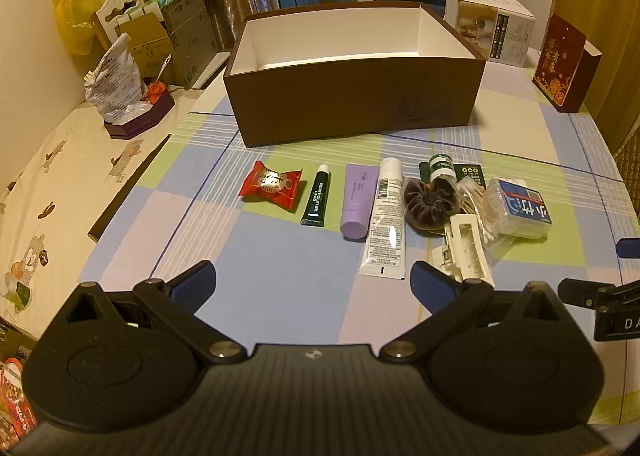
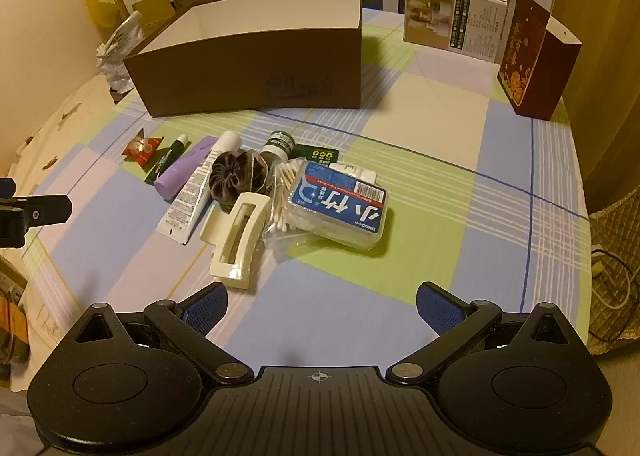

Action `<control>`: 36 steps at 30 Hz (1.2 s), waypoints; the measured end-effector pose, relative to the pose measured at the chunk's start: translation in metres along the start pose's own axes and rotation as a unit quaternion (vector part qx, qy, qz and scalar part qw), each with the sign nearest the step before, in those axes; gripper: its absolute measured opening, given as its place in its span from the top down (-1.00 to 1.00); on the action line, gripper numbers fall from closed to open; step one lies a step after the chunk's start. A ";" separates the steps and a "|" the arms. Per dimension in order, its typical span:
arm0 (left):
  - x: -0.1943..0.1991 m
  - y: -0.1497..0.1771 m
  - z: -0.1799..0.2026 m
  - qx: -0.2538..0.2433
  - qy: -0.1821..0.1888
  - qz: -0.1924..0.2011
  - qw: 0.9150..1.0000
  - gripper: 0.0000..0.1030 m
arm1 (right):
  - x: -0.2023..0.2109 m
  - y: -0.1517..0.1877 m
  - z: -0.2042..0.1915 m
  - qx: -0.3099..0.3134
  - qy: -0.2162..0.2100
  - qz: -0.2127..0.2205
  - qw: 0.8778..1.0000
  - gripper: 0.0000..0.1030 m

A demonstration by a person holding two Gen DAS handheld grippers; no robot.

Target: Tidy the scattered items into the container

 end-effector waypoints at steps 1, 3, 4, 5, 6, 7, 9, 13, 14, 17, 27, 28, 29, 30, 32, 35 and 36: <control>0.000 0.000 0.000 -0.001 0.000 0.000 1.000 -0.98 | 0.000 0.000 0.000 0.000 0.000 0.000 1.000 -1.00; -0.002 -0.001 0.001 -0.002 0.000 -0.001 1.000 -0.98 | 0.000 -0.001 0.000 0.002 0.000 0.000 1.000 -1.00; -0.002 -0.002 0.001 -0.002 0.000 -0.002 1.000 -0.98 | -0.001 -0.001 0.000 0.002 0.000 0.000 1.000 -1.00; -0.003 -0.002 0.001 -0.002 0.000 -0.003 1.000 -0.98 | -0.001 -0.002 0.000 0.003 0.000 0.001 1.000 -1.00; -0.003 -0.002 0.001 -0.002 0.001 -0.003 1.000 -0.98 | -0.001 -0.002 0.000 0.003 0.001 0.001 1.000 -1.00; -0.003 -0.002 0.000 -0.002 0.001 -0.002 1.000 -0.98 | -0.001 -0.002 0.000 0.003 0.001 0.001 1.000 -1.00; -0.003 -0.002 0.000 -0.002 0.001 -0.003 1.000 -0.98 | -0.001 -0.003 0.000 0.004 0.000 0.001 1.000 -1.00; -0.003 -0.002 0.000 -0.002 0.002 -0.003 1.000 -0.98 | -0.001 -0.003 0.000 0.003 -0.001 0.002 1.000 -1.00; -0.003 -0.002 -0.001 -0.001 0.003 -0.003 1.000 -0.98 | -0.001 -0.004 -0.001 0.002 -0.002 0.003 1.000 -1.00; -0.005 -0.002 -0.002 -0.001 0.006 -0.005 1.000 -0.98 | -0.002 -0.007 -0.001 -0.002 -0.008 0.008 1.000 -1.00; -0.010 0.001 -0.011 0.007 0.007 -0.013 1.000 -0.98 | -0.004 -0.011 -0.009 0.007 -0.010 0.014 1.000 -1.00; -0.010 0.001 -0.012 0.007 0.007 -0.013 1.000 -0.98 | -0.004 -0.011 -0.009 0.008 -0.010 0.014 1.000 -1.00; -0.010 0.002 -0.013 0.008 0.008 -0.014 1.000 -0.98 | -0.004 -0.012 -0.010 0.009 -0.010 0.014 1.000 -1.00; -0.011 0.001 -0.013 0.008 0.008 -0.014 1.000 -0.98 | -0.004 -0.012 -0.010 0.009 -0.010 0.014 1.000 -1.00; -0.011 0.001 -0.015 0.008 0.009 -0.015 1.000 -0.98 | -0.005 -0.013 -0.010 0.010 -0.010 0.014 1.000 -1.00; -0.012 0.000 -0.015 0.008 0.010 -0.015 1.000 -0.98 | -0.006 -0.014 -0.009 0.008 -0.013 0.012 1.000 -1.00; -0.012 -0.001 -0.015 0.008 0.012 -0.015 1.000 -0.98 | -0.006 -0.014 -0.009 0.008 -0.014 0.010 1.000 -1.00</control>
Point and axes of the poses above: each gripper's, at about its wrist camera, not at the fingertips, and x roughly against the way its jaws point, z to its right, y to its underside, the point moved 7 cm from there along -x, roughly the way its jaws point, and after that the axes turned 9 degrees about y, right-handed, at the moved point
